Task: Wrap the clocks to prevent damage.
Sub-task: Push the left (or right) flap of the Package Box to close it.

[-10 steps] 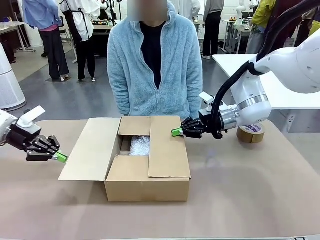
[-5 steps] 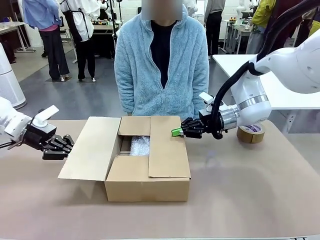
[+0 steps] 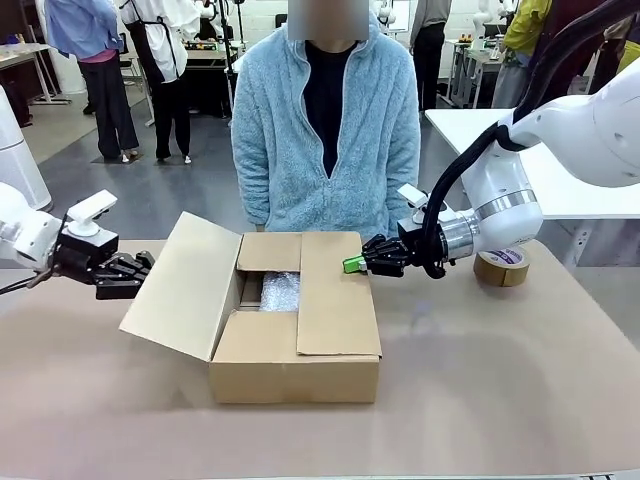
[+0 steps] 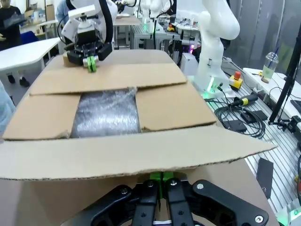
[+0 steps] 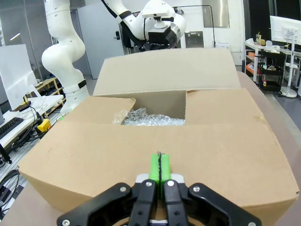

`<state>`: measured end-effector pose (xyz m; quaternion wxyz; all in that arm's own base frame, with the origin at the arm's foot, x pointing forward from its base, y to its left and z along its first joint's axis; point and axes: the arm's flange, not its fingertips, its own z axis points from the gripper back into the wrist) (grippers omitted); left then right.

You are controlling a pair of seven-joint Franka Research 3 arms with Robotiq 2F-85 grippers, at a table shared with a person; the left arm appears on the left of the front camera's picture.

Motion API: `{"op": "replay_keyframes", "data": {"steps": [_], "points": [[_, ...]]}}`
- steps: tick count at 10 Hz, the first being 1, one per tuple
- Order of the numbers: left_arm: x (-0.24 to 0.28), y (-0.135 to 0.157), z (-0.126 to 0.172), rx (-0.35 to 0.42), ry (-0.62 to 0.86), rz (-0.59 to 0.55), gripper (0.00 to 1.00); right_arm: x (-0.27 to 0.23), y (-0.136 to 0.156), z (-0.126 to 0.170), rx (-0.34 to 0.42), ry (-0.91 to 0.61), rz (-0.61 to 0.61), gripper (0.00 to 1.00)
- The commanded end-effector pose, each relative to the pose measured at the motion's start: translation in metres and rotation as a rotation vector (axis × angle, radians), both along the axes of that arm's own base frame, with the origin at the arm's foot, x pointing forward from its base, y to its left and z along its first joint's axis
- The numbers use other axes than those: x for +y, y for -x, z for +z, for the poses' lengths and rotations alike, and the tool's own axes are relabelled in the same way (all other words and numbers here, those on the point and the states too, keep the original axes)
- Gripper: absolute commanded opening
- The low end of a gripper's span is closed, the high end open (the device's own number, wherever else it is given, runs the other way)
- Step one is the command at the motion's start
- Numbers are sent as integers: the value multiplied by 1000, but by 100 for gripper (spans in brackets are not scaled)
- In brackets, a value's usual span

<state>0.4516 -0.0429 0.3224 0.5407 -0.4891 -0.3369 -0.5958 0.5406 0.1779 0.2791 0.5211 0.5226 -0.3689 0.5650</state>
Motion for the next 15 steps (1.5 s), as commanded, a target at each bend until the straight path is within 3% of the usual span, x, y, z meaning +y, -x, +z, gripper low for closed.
{"op": "replay_keyframes", "data": {"steps": [1, 6, 9, 15], "points": [[-23, 0, 1, -47, 55, -24, 0, 1, 1, -2, -7, 16, -19, 1], [-81, -25, 24, -28, 95, -96, 0, 1, 1, -2, -7, 16, -19, 1], [-109, -49, 6, 2, 43, -61, 0, 1, 1, -2, -7, 16, -19, 1], [-128, -57, -24, 22, -11, -36, 0, 1, 1, -2, -7, 16, -19, 1]]}}
